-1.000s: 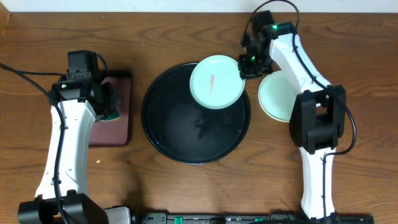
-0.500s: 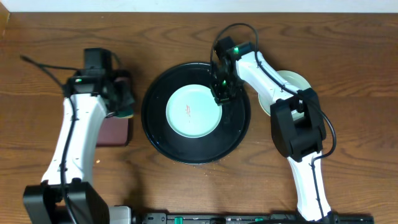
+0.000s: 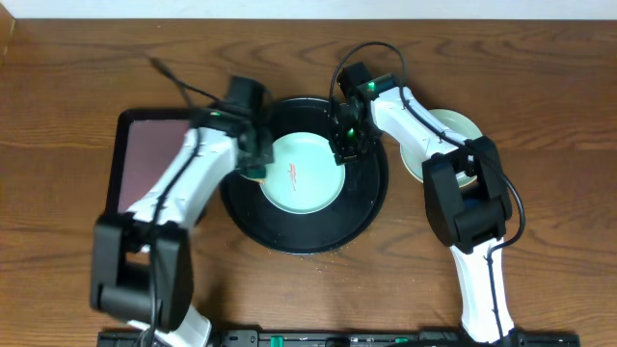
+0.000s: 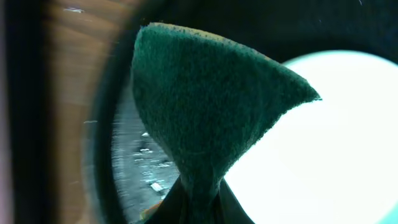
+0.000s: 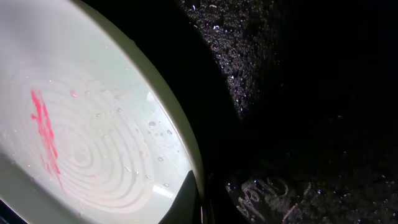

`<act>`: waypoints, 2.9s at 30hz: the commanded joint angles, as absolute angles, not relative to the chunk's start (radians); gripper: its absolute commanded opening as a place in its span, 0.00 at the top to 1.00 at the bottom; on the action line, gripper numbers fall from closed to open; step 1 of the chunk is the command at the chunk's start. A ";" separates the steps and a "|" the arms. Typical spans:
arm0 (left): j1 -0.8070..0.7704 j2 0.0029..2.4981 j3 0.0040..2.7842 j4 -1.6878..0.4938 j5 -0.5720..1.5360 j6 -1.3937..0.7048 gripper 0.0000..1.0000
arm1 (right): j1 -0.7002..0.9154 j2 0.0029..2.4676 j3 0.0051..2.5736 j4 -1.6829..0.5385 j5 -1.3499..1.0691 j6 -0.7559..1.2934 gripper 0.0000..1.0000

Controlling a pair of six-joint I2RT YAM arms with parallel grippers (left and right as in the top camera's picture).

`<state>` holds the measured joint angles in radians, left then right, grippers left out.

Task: Clean dirty plates on tray and stack at the side
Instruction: 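Scrub the last pale green plate with the sponge in left gripper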

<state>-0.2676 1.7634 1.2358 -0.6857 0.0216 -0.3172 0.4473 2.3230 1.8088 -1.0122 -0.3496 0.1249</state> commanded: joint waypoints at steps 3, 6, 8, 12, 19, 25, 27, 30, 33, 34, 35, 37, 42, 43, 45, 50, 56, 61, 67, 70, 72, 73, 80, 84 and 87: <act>-0.334 1.839 1.245 -0.630 0.068 -0.312 0.93 | 0.453 2.346 1.781 -1.002 -0.318 0.130 0.99; -0.355 1.874 1.245 -0.611 0.072 -0.312 0.93 | 0.453 2.346 1.781 -1.003 -0.318 0.131 0.99; -0.364 1.897 1.245 -0.612 0.072 -0.313 0.92 | 0.453 2.346 1.781 -1.003 -0.318 0.131 0.99; -0.373 1.943 1.245 -0.636 0.073 -0.347 0.93 | 0.453 2.346 1.781 -1.003 -0.318 0.134 0.99; -0.373 1.956 1.245 -0.634 0.374 -0.167 0.93 | 0.453 2.346 1.781 -1.003 -0.315 0.134 0.99; -0.372 1.956 1.245 -0.609 0.566 -0.020 0.92 | 0.453 2.346 1.781 -1.003 -0.315 0.134 0.99; -0.372 1.956 1.245 -0.595 0.490 -0.056 0.93 | 0.453 2.346 1.781 -1.003 -0.315 0.134 0.99; -0.372 1.956 1.245 -0.588 0.266 -0.192 0.92 | 0.453 2.346 1.781 -1.002 -0.315 0.134 0.99; -0.372 1.956 1.245 -0.589 -0.010 -0.337 0.93 | 0.453 2.346 1.781 -1.002 -0.314 0.134 0.99; -0.372 1.956 1.245 -0.589 -0.097 -0.383 0.93 | 0.453 2.346 1.781 -1.002 -0.314 0.134 0.99; -0.372 1.956 1.245 -0.590 -0.155 -0.416 0.93 | 0.453 2.346 1.781 -1.002 -0.314 0.134 0.99; -0.372 1.956 1.245 -0.598 -0.244 -0.470 0.93 | 0.453 2.346 1.781 -1.003 -0.311 0.134 0.99; -0.372 1.956 1.245 -0.667 -0.274 -0.519 0.93 | 0.453 2.346 1.781 -1.003 -0.311 0.138 0.99; -0.372 1.956 1.245 -0.687 -0.274 -0.519 0.92 | 0.453 2.346 1.781 -1.003 -0.311 0.142 0.99; -0.372 1.956 1.245 -0.730 -0.273 -0.518 0.92 | 0.453 2.346 1.781 -1.003 -0.311 0.142 0.99; -0.372 1.956 1.245 -0.801 -0.159 -0.394 0.93 | 0.453 2.346 1.781 -1.003 -0.304 0.142 0.99; -0.372 1.956 1.245 -0.778 0.347 -0.017 0.93 | 0.453 2.346 1.781 -1.002 -0.304 0.153 0.99; -0.372 1.956 1.245 -0.696 0.434 0.033 0.93 | 0.453 2.346 1.781 -1.003 -0.302 0.152 0.99; -0.372 1.956 1.245 -0.562 0.349 0.032 0.93 | 0.455 2.346 1.781 -1.002 -0.296 0.153 0.99; -0.371 1.956 1.245 -0.506 0.200 0.008 0.92 | 0.455 2.346 1.781 -1.002 -0.296 0.153 0.99; -0.371 1.956 1.245 -0.484 0.074 -0.043 0.92 | 0.455 2.346 1.781 -1.004 -0.296 0.152 0.99; -0.371 1.956 1.245 -0.476 -0.006 -0.080 0.93 | 0.455 2.346 1.781 -1.005 -0.296 0.152 0.99; -0.345 1.934 1.268 -0.552 -0.245 -0.241 0.93 | 0.457 2.346 1.781 -1.004 -0.289 0.153 0.99; -0.330 1.888 1.302 -0.641 -0.255 -0.269 0.93 | 0.457 2.346 1.781 -1.004 -0.289 0.157 0.99; -0.320 1.831 1.329 -0.713 -0.256 -0.268 0.93 | 0.457 2.346 1.781 -1.005 -0.289 0.157 0.99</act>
